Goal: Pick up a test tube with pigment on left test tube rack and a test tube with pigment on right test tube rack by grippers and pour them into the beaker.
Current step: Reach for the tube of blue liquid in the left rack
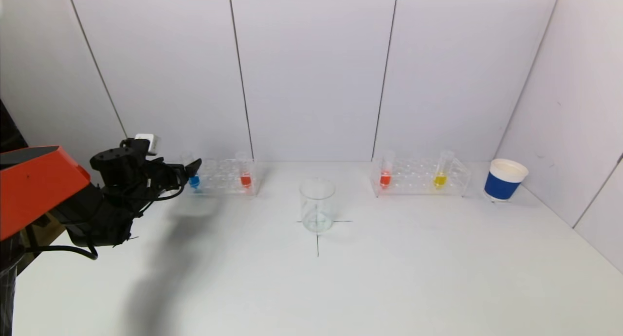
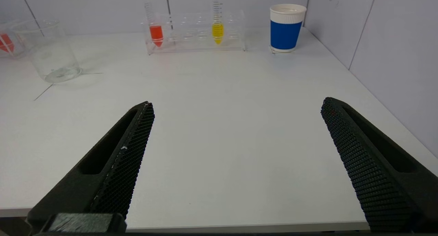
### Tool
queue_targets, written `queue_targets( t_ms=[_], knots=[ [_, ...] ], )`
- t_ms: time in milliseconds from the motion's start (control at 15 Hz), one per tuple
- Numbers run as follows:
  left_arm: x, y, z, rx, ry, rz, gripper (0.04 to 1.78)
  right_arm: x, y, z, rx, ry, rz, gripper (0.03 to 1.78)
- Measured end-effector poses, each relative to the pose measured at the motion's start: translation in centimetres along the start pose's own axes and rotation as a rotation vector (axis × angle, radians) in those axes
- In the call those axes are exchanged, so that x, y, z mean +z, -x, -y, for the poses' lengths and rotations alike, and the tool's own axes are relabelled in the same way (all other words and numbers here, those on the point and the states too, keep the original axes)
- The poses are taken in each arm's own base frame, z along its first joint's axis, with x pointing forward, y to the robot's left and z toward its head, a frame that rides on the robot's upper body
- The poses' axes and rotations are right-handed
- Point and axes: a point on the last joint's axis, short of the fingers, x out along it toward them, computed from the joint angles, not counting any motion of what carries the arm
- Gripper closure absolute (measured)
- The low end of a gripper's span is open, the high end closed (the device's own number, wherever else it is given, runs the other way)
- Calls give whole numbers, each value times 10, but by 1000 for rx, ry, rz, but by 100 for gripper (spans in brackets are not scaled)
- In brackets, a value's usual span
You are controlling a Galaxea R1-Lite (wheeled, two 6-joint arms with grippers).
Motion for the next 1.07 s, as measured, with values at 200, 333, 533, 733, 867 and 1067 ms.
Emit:
queue_targets(
  t_ms=[200, 333, 533, 733, 867, 1067],
  knots=[
    [-1, -4, 0, 1, 1, -3, 6, 0, 0, 0, 0, 0, 0, 4],
    [-2, -6, 0, 5, 1, -7, 6, 0, 0, 0, 0, 0, 0, 4],
    [-2, -8, 4, -5, 1, -9, 6, 0, 0, 0, 0, 0, 0, 4],
    [-1, -10, 7, -8, 1, -11, 6, 0, 0, 0, 0, 0, 0, 4],
    [0, -11, 8, -10, 0, -7, 6, 0, 0, 0, 0, 0, 0, 4],
    [0, -12, 8, -11, -3, -4, 6, 0, 0, 0, 0, 0, 0, 4]
  ],
)
